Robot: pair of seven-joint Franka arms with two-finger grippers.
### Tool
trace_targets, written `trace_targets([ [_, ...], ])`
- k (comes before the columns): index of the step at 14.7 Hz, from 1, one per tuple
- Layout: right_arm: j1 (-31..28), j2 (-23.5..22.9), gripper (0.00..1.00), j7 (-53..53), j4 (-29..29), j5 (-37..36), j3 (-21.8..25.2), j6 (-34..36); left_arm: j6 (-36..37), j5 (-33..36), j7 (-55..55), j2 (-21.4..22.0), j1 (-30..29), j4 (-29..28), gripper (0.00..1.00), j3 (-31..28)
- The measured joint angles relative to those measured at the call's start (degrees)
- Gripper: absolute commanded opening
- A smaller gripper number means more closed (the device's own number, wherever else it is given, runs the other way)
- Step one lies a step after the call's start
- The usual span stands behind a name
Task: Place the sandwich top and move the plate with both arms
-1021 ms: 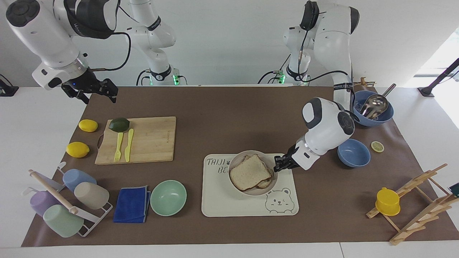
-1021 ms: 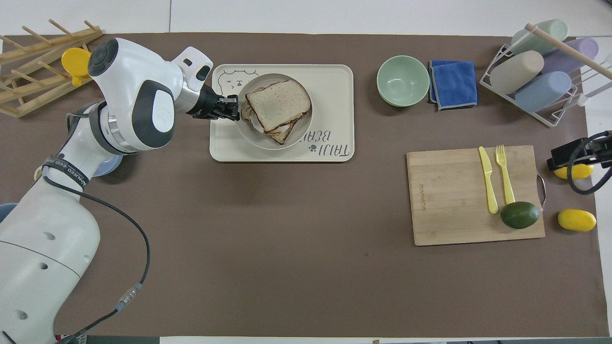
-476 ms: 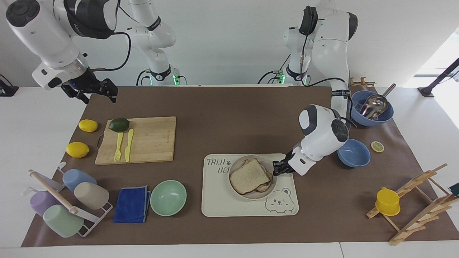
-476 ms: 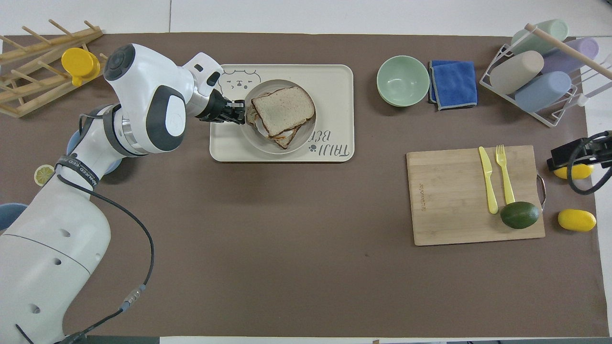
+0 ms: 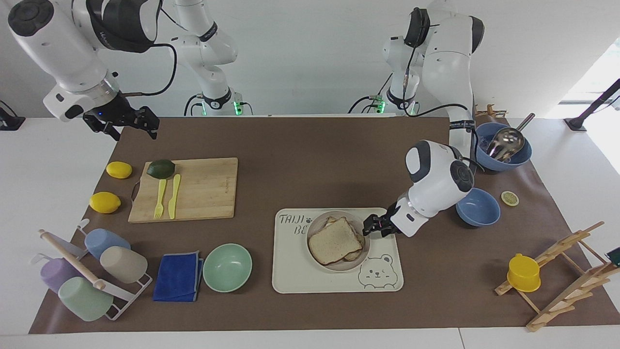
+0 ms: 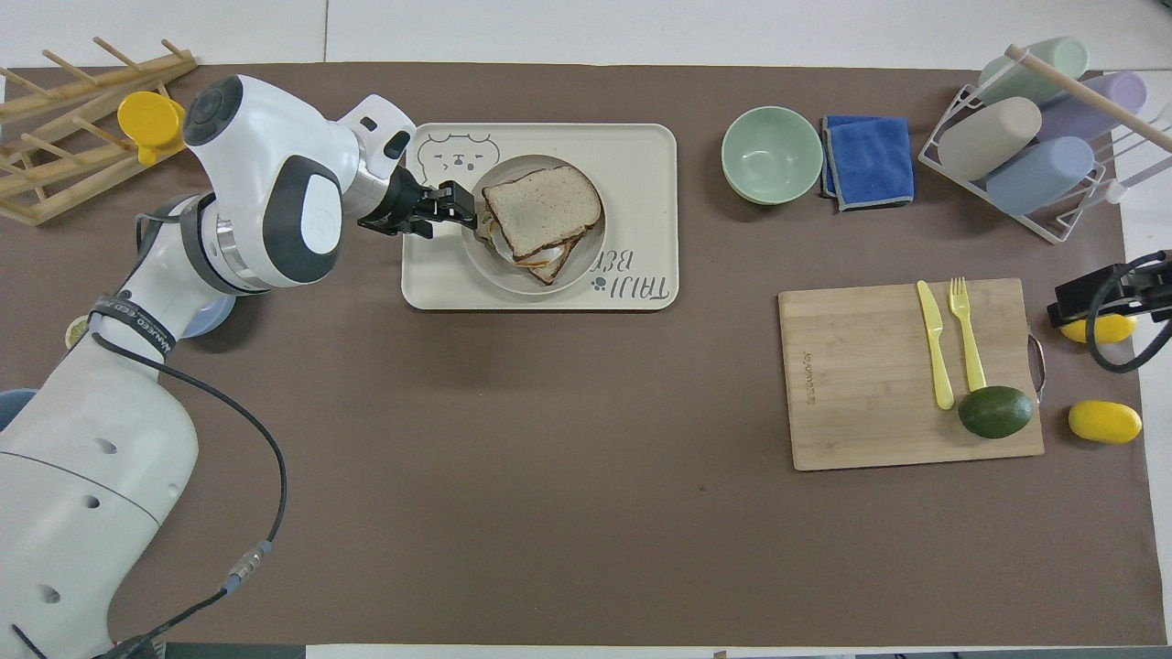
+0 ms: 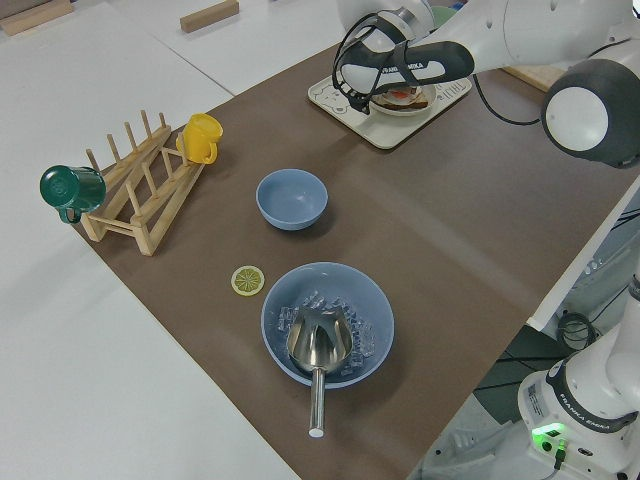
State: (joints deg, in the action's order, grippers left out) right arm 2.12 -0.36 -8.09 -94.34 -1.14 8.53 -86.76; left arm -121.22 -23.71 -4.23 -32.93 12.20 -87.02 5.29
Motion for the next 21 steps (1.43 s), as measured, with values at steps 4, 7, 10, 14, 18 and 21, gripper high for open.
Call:
trace_targets([
  [4,0.0,0.0,1.0,0.0,0.0,0.0,0.0,0.0,9.3,2.3,0.0,5.6,-3.7,0.7,1.0,-2.9],
  [7,0.0,0.0,1.0,0.0,0.0,0.0,0.0,0.0,19.5,8.7,0.1,12.6,-4.3,0.4,1.0,-7.0],
  [10,0.0,0.2,1.0,0.0,0.0,0.0,0.0,0.0,27.3,15.0,0.0,19.6,-4.4,0.1,1.0,-8.5],
  [14,0.0,0.4,1.0,0.0,0.0,0.0,-0.6,0.3,35.5,21.3,0.0,28.3,-4.4,-0.4,1.0,-9.2],
  [18,0.1,0.8,1.0,0.1,0.0,0.0,-2.2,1.7,44.4,23.4,1.4,33.4,-6.7,-0.6,1.0,-7.4],
  [21,0.1,1.3,1.0,2.2,0.0,0.0,-3.9,2.9,43.6,23.3,0.3,33.9,-9.9,-2.2,1.0,-4.2],
])
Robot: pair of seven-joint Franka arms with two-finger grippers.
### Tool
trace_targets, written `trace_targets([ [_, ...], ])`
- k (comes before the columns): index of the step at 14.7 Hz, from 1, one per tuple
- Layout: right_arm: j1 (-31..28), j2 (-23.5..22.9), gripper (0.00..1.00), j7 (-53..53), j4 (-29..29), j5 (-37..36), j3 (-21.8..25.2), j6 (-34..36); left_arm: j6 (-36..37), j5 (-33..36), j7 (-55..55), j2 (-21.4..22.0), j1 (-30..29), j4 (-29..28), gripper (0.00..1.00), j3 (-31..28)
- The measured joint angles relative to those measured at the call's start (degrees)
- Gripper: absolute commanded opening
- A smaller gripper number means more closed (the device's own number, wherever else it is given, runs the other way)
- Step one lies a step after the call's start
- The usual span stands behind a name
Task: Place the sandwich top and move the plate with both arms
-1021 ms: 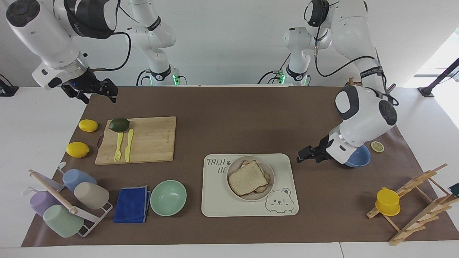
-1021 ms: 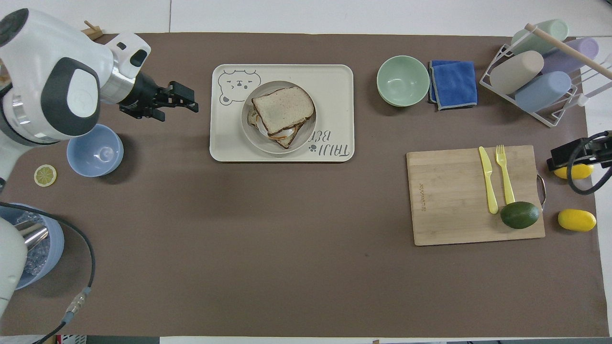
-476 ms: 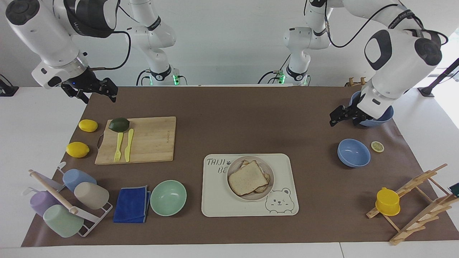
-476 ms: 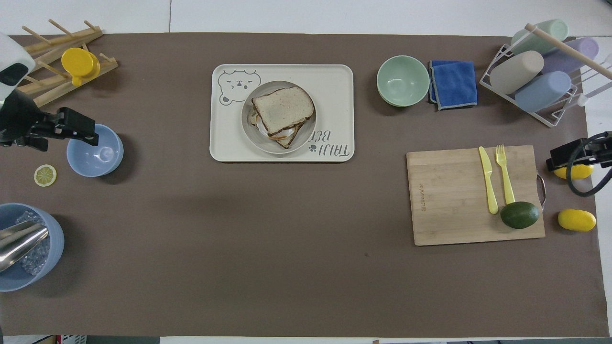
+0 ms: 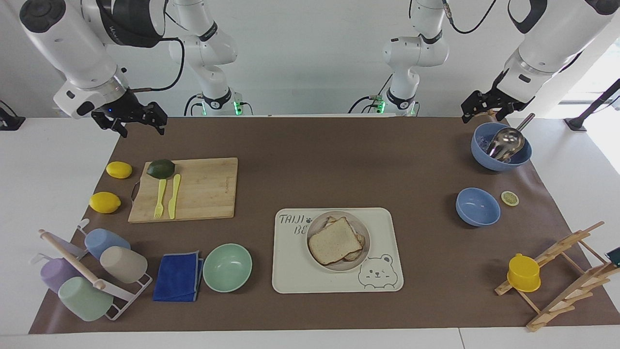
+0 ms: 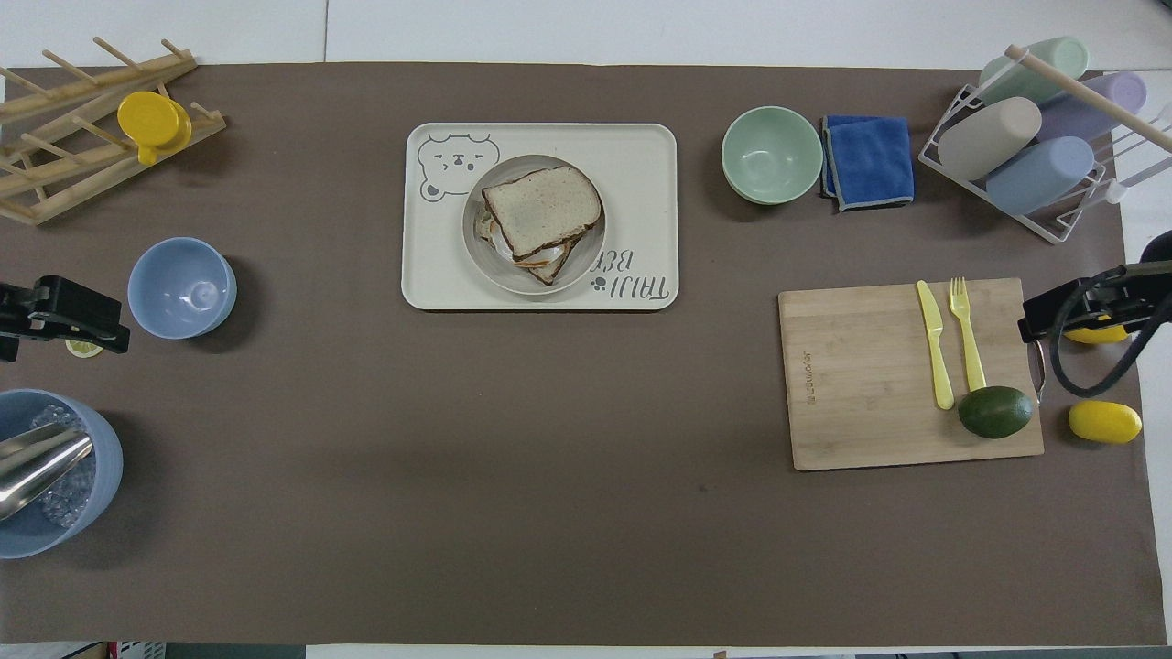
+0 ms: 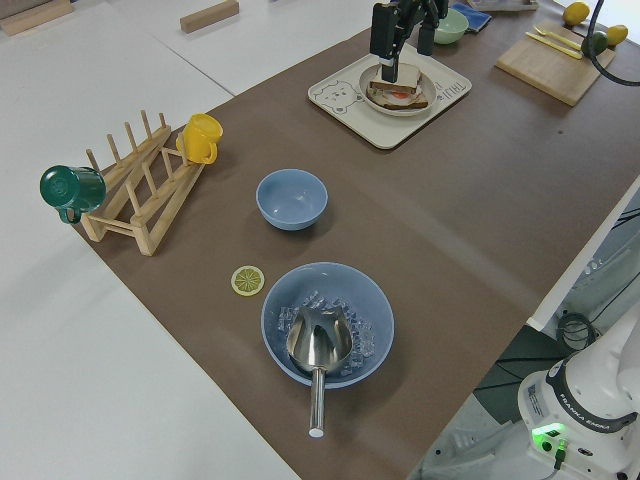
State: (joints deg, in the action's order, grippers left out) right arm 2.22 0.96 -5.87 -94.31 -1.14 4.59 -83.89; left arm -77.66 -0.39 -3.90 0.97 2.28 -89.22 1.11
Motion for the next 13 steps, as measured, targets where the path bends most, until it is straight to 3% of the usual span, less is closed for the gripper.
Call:
trace_targets([
  [13,-0.1,0.4,1.0,1.1,0.0,0.0,-0.9,0.2,-5.7,-0.1,-1.1,-0.4,-2.1,0.4,1.0,0.7],
])
